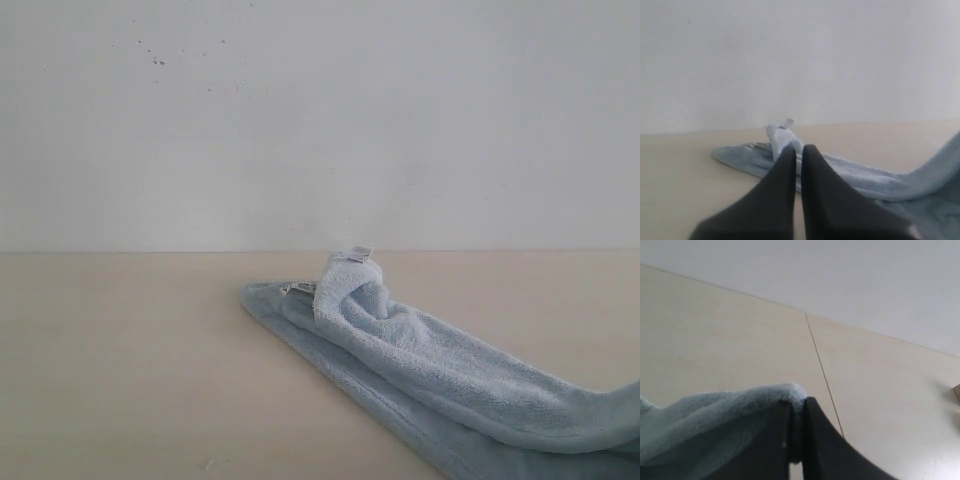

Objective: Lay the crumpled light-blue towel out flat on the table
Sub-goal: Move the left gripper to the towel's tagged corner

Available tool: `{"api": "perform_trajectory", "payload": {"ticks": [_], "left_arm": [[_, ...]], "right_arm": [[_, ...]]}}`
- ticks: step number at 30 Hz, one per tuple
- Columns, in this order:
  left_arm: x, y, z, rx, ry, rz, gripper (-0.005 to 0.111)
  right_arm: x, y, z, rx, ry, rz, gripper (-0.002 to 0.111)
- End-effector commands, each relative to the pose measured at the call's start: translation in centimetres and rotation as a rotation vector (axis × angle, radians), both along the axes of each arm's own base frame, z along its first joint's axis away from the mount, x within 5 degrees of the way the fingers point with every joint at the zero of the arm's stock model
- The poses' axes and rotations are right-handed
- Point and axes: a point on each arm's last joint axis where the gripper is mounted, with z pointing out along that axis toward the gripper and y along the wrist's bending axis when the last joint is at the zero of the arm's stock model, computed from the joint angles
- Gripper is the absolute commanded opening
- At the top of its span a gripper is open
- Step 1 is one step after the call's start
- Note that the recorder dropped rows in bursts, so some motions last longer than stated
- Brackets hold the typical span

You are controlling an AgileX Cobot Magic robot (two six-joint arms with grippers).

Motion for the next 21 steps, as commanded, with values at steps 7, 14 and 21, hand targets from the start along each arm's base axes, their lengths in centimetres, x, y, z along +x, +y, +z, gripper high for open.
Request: {"api": "perform_trajectory", "payload": {"ticks": [7, 14, 21], "left_arm": [[6.6, 0.5, 5.5, 0.069, 0.122, 0.104, 0.004], [18.0, -2.8, 3.1, 0.083, 0.39, -0.202, 0.038], [31.4, -12.1, -4.3, 0.137, 0.538, -0.402, 0.061]], "right_arm": [[0.1, 0.2, 0.0, 0.023, -0.006, 0.015, 0.003], [0.1, 0.3, 0.0, 0.041, -0.009, 0.028, 0.003], [0.1, 0.4, 0.0, 0.042, -0.011, 0.031, 0.003]]}}
